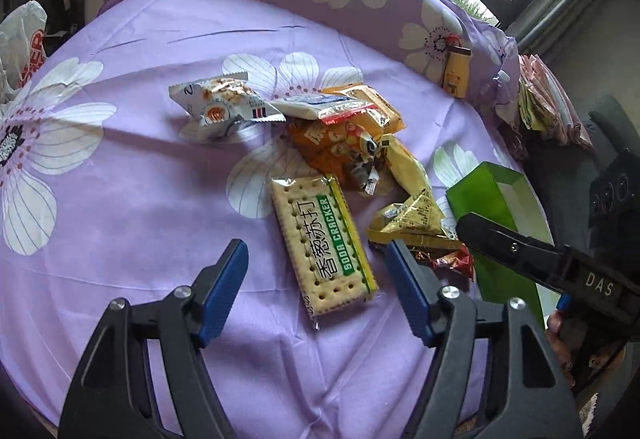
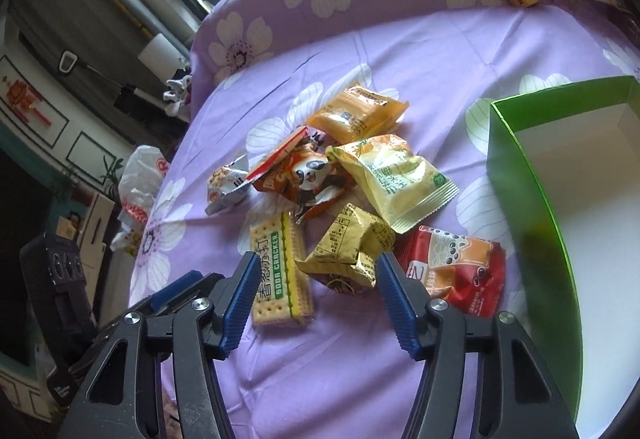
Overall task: Organize snacks
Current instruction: 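Move the right tool toward the soda cracker packet among the snacks, then grasp the soda cracker packet with the right gripper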
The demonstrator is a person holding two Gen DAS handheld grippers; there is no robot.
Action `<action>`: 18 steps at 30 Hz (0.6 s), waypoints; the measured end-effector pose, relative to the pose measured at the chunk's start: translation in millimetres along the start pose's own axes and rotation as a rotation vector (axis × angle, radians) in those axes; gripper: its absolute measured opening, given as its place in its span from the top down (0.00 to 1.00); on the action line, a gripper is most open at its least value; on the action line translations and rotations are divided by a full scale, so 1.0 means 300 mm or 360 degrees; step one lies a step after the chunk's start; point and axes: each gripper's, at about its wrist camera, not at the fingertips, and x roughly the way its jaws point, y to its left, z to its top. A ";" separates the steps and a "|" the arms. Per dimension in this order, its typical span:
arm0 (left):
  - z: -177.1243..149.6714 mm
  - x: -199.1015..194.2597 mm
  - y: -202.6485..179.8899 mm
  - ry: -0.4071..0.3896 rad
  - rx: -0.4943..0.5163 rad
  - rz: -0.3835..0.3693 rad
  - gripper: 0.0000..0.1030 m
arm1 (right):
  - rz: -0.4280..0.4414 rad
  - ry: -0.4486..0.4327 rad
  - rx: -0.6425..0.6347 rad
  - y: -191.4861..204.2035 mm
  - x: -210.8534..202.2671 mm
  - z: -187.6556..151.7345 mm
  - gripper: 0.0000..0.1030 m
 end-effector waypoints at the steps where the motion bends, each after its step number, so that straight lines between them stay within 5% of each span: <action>1: -0.005 0.010 0.000 0.0019 -0.0006 -0.0016 0.33 | 0.0005 0.0017 0.0005 0.000 0.008 -0.003 0.50; 12: -0.021 0.053 0.000 0.0076 -0.0031 -0.0069 0.41 | 0.0107 -0.0066 -0.0070 0.074 -0.068 -0.005 0.62; 18: -0.031 0.091 0.007 0.0126 -0.0004 -0.0002 0.54 | 0.0164 0.0176 -0.0066 0.110 0.104 -0.037 0.62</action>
